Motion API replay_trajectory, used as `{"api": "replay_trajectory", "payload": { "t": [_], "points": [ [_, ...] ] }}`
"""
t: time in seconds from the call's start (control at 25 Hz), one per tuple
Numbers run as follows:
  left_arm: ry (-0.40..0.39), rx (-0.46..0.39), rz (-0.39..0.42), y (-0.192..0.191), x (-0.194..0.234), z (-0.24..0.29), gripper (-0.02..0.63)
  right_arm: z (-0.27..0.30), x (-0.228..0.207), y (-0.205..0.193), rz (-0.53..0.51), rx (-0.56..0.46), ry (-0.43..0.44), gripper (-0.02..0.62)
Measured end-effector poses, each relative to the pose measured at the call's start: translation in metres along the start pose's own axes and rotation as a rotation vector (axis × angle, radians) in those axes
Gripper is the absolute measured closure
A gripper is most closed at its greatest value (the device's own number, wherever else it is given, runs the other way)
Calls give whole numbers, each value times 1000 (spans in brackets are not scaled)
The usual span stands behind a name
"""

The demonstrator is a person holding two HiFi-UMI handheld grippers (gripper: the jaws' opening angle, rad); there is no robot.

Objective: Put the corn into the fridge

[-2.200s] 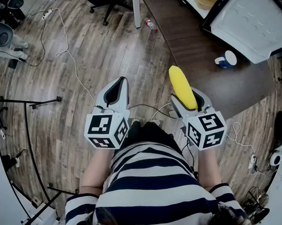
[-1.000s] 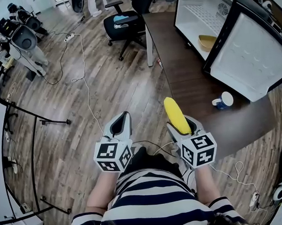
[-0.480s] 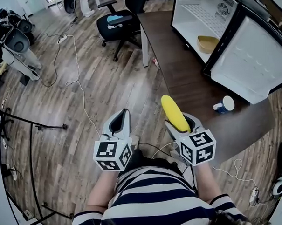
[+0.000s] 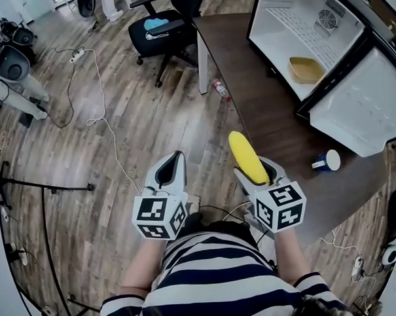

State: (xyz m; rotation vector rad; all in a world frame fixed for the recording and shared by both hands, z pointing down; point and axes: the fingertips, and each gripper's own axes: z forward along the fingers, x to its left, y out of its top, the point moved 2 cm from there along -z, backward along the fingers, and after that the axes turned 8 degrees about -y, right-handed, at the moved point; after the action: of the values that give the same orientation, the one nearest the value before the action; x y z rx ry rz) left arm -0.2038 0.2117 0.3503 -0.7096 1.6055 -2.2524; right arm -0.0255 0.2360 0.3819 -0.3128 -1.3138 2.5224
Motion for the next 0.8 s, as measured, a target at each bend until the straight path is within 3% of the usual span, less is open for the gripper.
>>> {"api": "replay_trajectory", "payload": {
  "t": [0.48,0.8],
  "points": [
    [-95,44,33,25,85,39,606,69,25,51,31,1,-80,344],
    [-132,54,32,29,104,66,606,90,21,60,34,21,-117,344]
  ]
}}
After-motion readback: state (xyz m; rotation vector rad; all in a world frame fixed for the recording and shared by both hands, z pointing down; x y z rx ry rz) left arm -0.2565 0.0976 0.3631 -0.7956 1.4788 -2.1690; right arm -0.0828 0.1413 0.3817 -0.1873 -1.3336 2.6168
